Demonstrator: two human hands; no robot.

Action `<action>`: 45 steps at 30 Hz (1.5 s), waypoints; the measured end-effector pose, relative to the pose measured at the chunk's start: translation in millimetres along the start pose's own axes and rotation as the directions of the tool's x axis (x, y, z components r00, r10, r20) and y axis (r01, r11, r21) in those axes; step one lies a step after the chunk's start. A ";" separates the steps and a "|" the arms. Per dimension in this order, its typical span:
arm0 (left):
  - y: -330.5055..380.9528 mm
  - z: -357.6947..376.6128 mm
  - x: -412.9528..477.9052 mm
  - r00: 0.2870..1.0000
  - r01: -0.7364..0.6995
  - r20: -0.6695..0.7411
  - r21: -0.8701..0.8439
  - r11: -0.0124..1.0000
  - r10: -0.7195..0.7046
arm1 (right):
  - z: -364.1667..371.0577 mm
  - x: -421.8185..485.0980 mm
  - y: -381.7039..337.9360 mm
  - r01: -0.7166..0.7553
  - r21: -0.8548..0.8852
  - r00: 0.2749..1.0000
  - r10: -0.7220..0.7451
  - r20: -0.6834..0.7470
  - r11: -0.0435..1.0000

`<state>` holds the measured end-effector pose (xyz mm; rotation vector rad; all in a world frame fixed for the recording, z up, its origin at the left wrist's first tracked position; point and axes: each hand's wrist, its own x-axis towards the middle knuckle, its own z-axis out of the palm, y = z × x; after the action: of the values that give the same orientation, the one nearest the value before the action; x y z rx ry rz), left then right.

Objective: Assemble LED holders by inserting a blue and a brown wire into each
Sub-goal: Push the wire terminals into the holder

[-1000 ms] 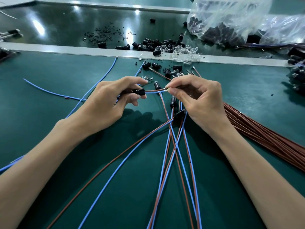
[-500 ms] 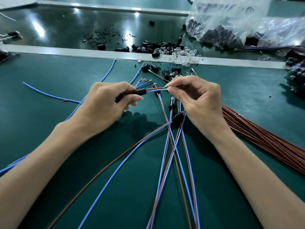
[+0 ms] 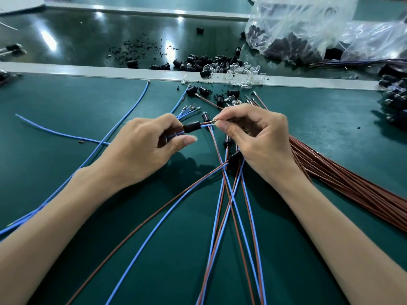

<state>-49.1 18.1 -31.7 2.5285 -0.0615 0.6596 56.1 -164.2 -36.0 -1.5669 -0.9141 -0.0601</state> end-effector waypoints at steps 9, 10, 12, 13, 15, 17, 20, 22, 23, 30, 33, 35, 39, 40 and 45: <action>3.7 2.7 -1.3 0.997 -0.061 0.042 0.099 0.993 0.057 | -0.3 -0.5 -1.7 -0.018 -0.007 0.999 0.018 0.029 1.000; 5.4 3.6 -1.4 0.996 -0.081 0.052 0.110 0.991 0.075 | -0.3 -1.2 -2.2 -0.016 -0.012 0.999 0.017 0.041 1.000; 9.2 5.2 -1.6 0.993 -0.111 0.062 0.144 0.983 0.103 | 0.4 -2.1 -3.0 -0.015 -0.009 0.998 0.016 0.060 1.000; 10.9 5.7 -1.7 0.992 -0.120 0.061 0.158 0.980 0.112 | 0.8 -2.2 -3.3 -0.016 -0.006 0.998 0.016 0.067 1.000; 13.3 6.6 -1.7 0.991 -0.131 0.059 0.169 0.977 0.123 | 0.6 -2.5 -4.0 -0.019 -0.005 0.997 0.019 0.078 1.000; 14.7 6.4 -1.7 0.990 -0.136 0.064 0.180 0.974 0.126 | -0.1 -2.5 -4.9 -0.021 -0.003 0.996 0.021 0.084 1.000; 15.2 5.4 -1.5 0.989 -0.139 0.064 0.175 0.975 0.130 | -0.8 -2.1 -6.3 -0.032 -0.003 0.996 0.032 0.089 0.999; 15.8 5.6 -1.9 0.989 -0.144 0.064 0.174 0.974 0.134 | -0.8 -2.4 -6.7 -0.033 -0.009 0.995 0.034 0.097 0.999; 16.0 5.9 -1.8 0.989 -0.146 0.065 0.175 0.974 0.136 | -0.8 -2.2 -6.4 -0.030 -0.011 0.994 0.031 0.105 0.999; 16.3 9.7 -3.1 0.989 -0.142 0.050 0.160 0.977 0.136 | -1.0 -2.4 -5.5 -0.063 0.032 0.987 0.057 0.151 0.998; 16.1 10.2 -3.0 0.989 -0.146 0.049 0.157 0.977 0.140 | -2.4 -2.4 -5.0 -0.098 0.078 0.982 0.083 0.167 0.992; 16.0 10.8 -3.0 0.989 -0.145 0.050 0.153 0.978 0.139 | -2.1 -2.7 -5.3 -0.107 0.095 0.982 0.090 0.163 0.990; 15.6 11.4 -2.4 0.989 -0.147 0.034 0.133 0.980 0.144 | -1.7 -2.4 -6.0 -0.129 0.128 0.980 0.106 0.171 0.983; 15.8 11.5 -2.1 0.989 -0.147 0.032 0.129 0.981 0.144 | -2.0 -2.4 -6.4 -0.138 0.140 0.978 0.113 0.174 0.980; 16.3 12.5 -1.8 0.988 -0.157 0.033 0.128 0.979 0.154 | -2.7 -2.2 -8.0 -0.155 0.146 0.978 0.130 0.164 0.977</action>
<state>-48.0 -2.4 -34.2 2.6769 -0.2335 0.7162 51.2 -168.3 -30.0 -1.4990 -0.8999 0.2332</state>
